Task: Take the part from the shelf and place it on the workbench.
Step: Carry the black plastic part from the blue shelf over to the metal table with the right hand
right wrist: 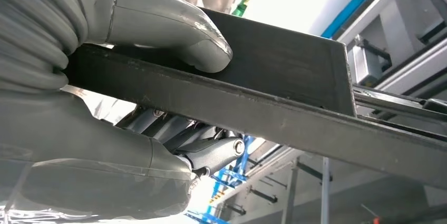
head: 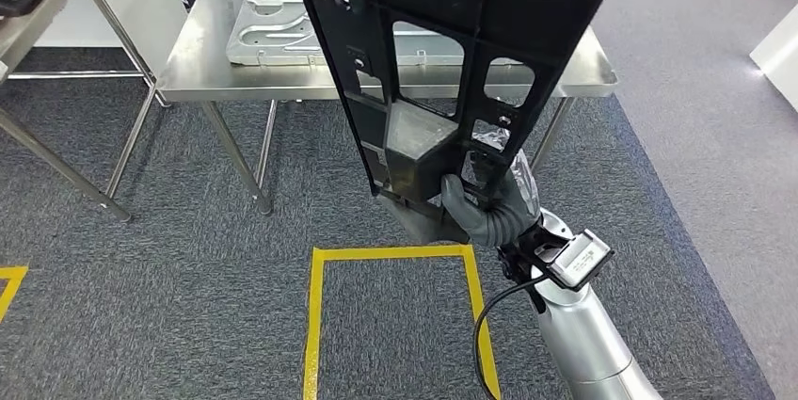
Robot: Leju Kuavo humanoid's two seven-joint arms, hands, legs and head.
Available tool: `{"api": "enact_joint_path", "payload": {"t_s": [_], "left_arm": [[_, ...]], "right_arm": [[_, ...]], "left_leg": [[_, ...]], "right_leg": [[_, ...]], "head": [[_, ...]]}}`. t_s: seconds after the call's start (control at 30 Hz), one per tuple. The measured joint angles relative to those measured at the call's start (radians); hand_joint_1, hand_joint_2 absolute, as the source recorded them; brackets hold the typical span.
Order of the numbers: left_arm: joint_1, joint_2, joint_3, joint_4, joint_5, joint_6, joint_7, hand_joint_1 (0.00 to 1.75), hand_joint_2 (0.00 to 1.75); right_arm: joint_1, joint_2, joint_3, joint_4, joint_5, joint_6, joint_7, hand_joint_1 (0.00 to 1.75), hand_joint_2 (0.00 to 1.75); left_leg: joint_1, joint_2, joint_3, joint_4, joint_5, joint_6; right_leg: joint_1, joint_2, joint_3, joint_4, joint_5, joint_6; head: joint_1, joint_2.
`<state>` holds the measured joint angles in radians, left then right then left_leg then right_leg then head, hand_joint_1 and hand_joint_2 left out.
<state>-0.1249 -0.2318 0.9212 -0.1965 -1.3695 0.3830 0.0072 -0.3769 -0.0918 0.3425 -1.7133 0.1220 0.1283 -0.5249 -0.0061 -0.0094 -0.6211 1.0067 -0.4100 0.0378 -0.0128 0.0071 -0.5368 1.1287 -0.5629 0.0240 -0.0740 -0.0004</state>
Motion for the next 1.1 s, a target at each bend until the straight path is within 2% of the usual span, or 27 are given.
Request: {"api": "enact_joint_path", "payload": {"t_s": [0.07,0.1,0.13,0.17,0.23,0.27,0.3,0.33,0.4,0.43,0.5,0.57,0.6,0.63,0.67,0.7,0.73,0.77,0.8,0.83,0.9,0.93,0.97,1.0,1.03,1.1], "left_arm": [[0.002,-0.001,0.0,0.0,0.0,0.0,0.0,0.0,1.75],[0.004,-0.001,0.0,0.0,0.0,0.0,0.0,0.0,1.75],[0.005,-0.001,0.0,0.0,0.0,0.0,0.0,0.0,1.75],[0.006,-0.001,0.0,0.0,0.0,0.0,0.0,0.0,1.75],[0.008,-0.002,0.0,0.0,0.0,0.0,0.0,0.0,1.75],[0.008,-0.002,0.0,0.001,0.0,0.0,-0.001,0.0,1.75],[0.007,-0.002,0.0,0.001,0.0,-0.001,-0.001,0.0,1.75],[0.006,-0.002,0.0,0.002,0.0,-0.001,-0.001,0.0,1.75],[0.004,-0.002,0.0,0.002,0.0,-0.003,-0.001,0.0,1.75],[0.004,-0.003,0.0,0.002,0.002,-0.004,-0.001,0.0,1.75],[0.003,-0.004,0.001,0.002,0.007,-0.005,-0.002,0.0,1.75],[0.003,-0.005,0.001,0.002,0.014,-0.006,-0.006,0.0,1.75],[0.003,-0.005,0.002,0.002,0.017,-0.006,-0.007,0.0,1.75],[0.002,-0.005,0.002,0.002,0.018,-0.006,-0.009,0.0,1.75],[0.002,-0.005,0.002,0.002,0.018,-0.007,-0.01,0.0,1.75],[0.003,-0.005,0.002,0.002,0.018,-0.007,-0.01,0.0,1.75],[0.005,-0.005,0.002,0.002,0.018,-0.008,-0.01,0.0,1.75],[0.007,-0.005,0.002,0.002,0.018,-0.008,-0.01,0.0,1.75],[0.008,-0.005,0.002,0.002,0.018,-0.01,-0.01,0.0,1.75],[0.008,-0.006,0.002,0.002,0.018,-0.01,-0.009,0.0,1.75],[0.007,-0.007,0.002,0.002,0.018,-0.011,-0.009,0.0,1.75],[0.008,-0.008,0.002,0.002,0.018,-0.01,-0.009,0.0,1.75],[0.008,-0.009,0.002,0.002,0.019,-0.01,-0.009,0.0,1.75],[0.008,-0.009,0.002,0.002,0.019,-0.009,-0.009,0.0,1.75],[0.009,-0.01,0.002,0.002,0.02,-0.008,-0.008,0.0,1.75],[0.012,-0.01,0.002,0.002,0.02,-0.008,-0.008,0.0,1.75]], "right_arm": [[-0.006,-0.006,0.0,0.007,0.0,-0.005,0.0,1.64,1.75],[-0.006,-0.01,0.0,0.01,0.001,-0.008,0.001,1.64,1.75],[-0.005,-0.014,0.0,0.012,0.002,-0.01,0.001,1.64,1.75],[-0.005,-0.018,0.0,0.013,0.003,-0.011,0.001,1.64,1.75],[-0.006,-0.028,0.0,0.015,0.01,-0.013,0.002,1.64,1.75],[-0.007,-0.032,0.0,0.015,0.014,-0.013,0.005,1.64,1.75],[-0.008,-0.036,0.0,0.015,0.019,-0.014,0.008,1.64,1.75],[-0.009,-0.04,-0.001,0.013,0.023,-0.014,0.013,1.64,1.75],[-0.019,-0.048,-0.004,0.007,0.024,-0.01,0.026,1.64,1.75],[-0.026,-0.054,-0.007,0.004,0.02,-0.005,0.033,1.64,1.75],[-0.042,-0.062,-0.014,0.0,0.007,0.01,0.046,1.64,1.75],[-0.052,-0.07,-0.02,0.001,-0.004,0.024,0.061,1.64,1.75],[-0.057,-0.074,-0.022,0.003,-0.008,0.031,0.07,1.64,1.75],[-0.064,-0.079,-0.024,0.006,-0.012,0.038,0.079,1.64,1.75],[-0.072,-0.084,-0.027,0.01,-0.016,0.044,0.086,1.64,1.75],[-0.082,-0.089,-0.03,0.014,-0.02,0.049,0.093,1.64,1.75],[-0.092,-0.095,-0.034,0.018,-0.024,0.054,0.098,1.64,1.75],[-0.102,-0.102,-0.039,0.022,-0.028,0.059,0.102,1.64,1.75],[-0.111,-0.109,-0.043,0.027,-0.032,0.064,0.105,1.64,1.75],[-0.119,-0.116,-0.046,0.031,-0.037,0.07,0.108,1.64,1.75],[-0.138,-0.132,-0.051,0.039,-0.049,0.083,0.113,1.64,1.75],[-0.149,-0.14,-0.052,0.043,-0.054,0.089,0.114,1.64,1.75],[-0.162,-0.147,-0.053,0.047,-0.059,0.093,0.115,1.64,1.75],[-0.173,-0.152,-0.054,0.052,-0.062,0.096,0.115,1.64,1.75],[-0.182,-0.157,-0.054,0.056,-0.065,0.097,0.115,1.64,1.75],[-0.19,-0.167,-0.054,0.068,-0.068,0.098,0.121,1.64,1.75]], "left_leg": [[0.0,-0.002,0.034,-0.008,-0.023,0.008],[0.0,-0.004,0.046,-0.008,-0.034,0.007],[0.0,-0.007,0.061,-0.008,-0.046,0.007],[0.0,-0.008,0.078,-0.008,-0.059,0.005],[0.0,-0.01,0.108,-0.008,-0.086,-0.001],[0.0,-0.01,0.117,-0.008,-0.097,-0.005],[0.001,-0.011,0.12,-0.01,-0.105,-0.01],[0.001,-0.011,0.121,-0.008,-0.108,-0.017],[0.003,-0.01,0.113,0.017,-0.103,-0.03],[0.004,-0.008,0.1,0.051,-0.096,-0.037],[0.008,-0.004,0.04,0.156,-0.103,-0.047],[0.011,-0.001,-0.041,0.265,-0.152,-0.054],[0.012,0.001,-0.072,0.293,-0.177,-0.056],[0.013,0.002,-0.089,0.292,-0.187,-0.055],[0.013,0.003,-0.091,0.262,-0.174,-0.053],[0.013,0.004,-0.083,0.206,-0.133,-0.048],[0.011,0.005,-0.07,0.135,-0.069,-0.042],[0.009,0.007,-0.06,0.077,-0.019,-0.037],[0.005,0.008,-0.052,0.036,0.018,-0.031],[0.002,0.009,-0.049,0.014,0.036,-0.026],[0.0,0.006,-0.034,0.001,0.03,-0.014],[0.001,0.005,-0.022,-0.007,0.029,-0.007],[0.001,0.004,-0.009,-0.013,0.025,-0.002],[0.001,0.003,0.003,-0.017,0.02,0.002],[0.0,0.003,0.013,-0.019,0.012,0.005],[-0.001,0.0,0.036,-0.019,-0.009,0.008]], "right_leg": [[-0.001,-0.001,-0.104,0.135,-0.053,0.01],[-0.002,-0.001,-0.134,0.149,-0.071,0.013],[-0.002,-0.001,-0.149,0.134,-0.069,0.015],[-0.003,-0.002,-0.15,0.09,-0.038,0.015],[-0.002,-0.002,-0.14,-0.028,0.088,0.008],[0.002,-0.002,-0.137,-0.075,0.14,0.004],[0.005,-0.003,-0.138,-0.101,0.175,-0.003],[0.009,-0.003,-0.14,-0.109,0.184,-0.011],[0.011,-0.002,-0.13,-0.115,0.173,-0.026],[0.009,-0.001,-0.119,-0.117,0.165,-0.032],[0.007,-0.001,-0.094,-0.12,0.146,-0.041],[0.006,-0.002,-0.067,-0.12,0.123,-0.043],[0.006,-0.003,-0.053,-0.12,0.112,-0.043],[0.006,-0.004,-0.038,-0.12,0.1,-0.042],[0.006,-0.004,-0.021,-0.12,0.089,-0.041],[0.006,-0.003,-0.005,-0.12,0.076,-0.039],[0.006,-0.003,0.01,-0.12,0.064,-0.036],[0.006,-0.003,0.021,-0.121,0.053,-0.032],[0.007,-0.002,0.028,-0.125,0.045,-0.026],[0.007,-0.002,0.033,-0.126,0.041,-0.019],[0.006,-0.003,0.04,-0.126,0.041,-0.006],[0.004,-0.003,0.036,-0.107,0.046,-0.002],[0.002,-0.004,0.018,-0.072,0.047,0.001],[0.0,-0.004,-0.014,-0.016,0.041,0.004],[0.0,-0.004,-0.056,0.049,0.025,0.007],[0.0,-0.004,-0.139,0.145,-0.034,0.012]], "head": [[0.0,0.0],[0.0,0.0],[0.0,0.0],[0.0,0.0],[0.0,0.0],[0.001,0.0],[0.001,0.0],[0.002,0.0],[0.002,0.0],[0.002,0.0],[0.002,0.0],[0.002,0.0],[0.002,0.0],[0.002,0.0],[0.002,0.0],[0.002,0.0],[0.002,0.0],[0.002,0.0],[0.002,0.0],[0.002,0.0],[0.002,0.0],[0.002,0.0],[0.002,0.0],[0.002,0.0],[0.002,0.0],[0.002,0.0]]}}
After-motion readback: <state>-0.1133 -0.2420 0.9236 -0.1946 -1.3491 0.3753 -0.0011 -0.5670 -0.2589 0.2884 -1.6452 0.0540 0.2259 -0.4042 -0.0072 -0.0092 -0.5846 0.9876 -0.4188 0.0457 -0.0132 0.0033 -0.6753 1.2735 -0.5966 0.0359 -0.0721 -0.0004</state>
